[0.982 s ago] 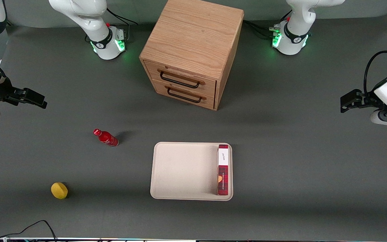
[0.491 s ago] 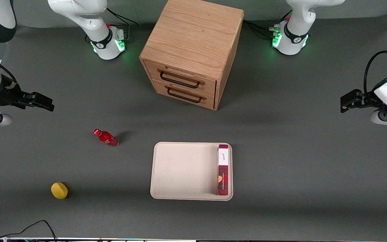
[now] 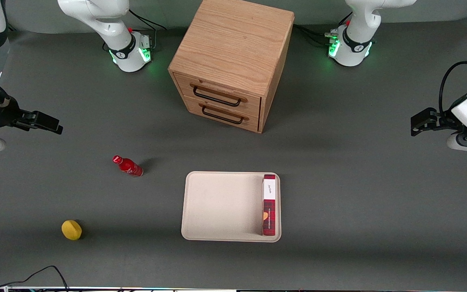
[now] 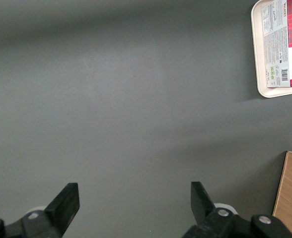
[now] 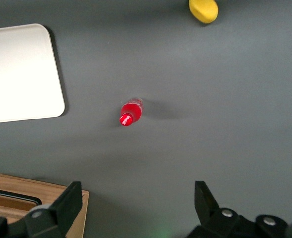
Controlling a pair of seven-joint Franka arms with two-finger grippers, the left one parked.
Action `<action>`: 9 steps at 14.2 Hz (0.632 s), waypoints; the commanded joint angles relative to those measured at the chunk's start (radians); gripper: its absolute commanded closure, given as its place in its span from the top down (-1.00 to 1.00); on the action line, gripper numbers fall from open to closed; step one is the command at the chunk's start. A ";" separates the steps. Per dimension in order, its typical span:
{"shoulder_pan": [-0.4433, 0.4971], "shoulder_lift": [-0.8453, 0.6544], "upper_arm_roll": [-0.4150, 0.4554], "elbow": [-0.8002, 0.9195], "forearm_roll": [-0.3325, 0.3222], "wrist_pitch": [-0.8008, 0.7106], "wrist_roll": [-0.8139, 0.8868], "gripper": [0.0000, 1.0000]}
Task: Place coke bottle on tray
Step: 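Move the open right gripper down to the red Coca-Cola bottle's cap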
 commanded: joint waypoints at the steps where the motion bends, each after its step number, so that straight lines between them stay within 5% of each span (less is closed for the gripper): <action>1: 0.011 0.008 0.029 -0.085 0.017 0.083 0.031 1.00; 9: 0.009 -0.019 0.058 -0.527 0.003 0.553 -0.026 1.00</action>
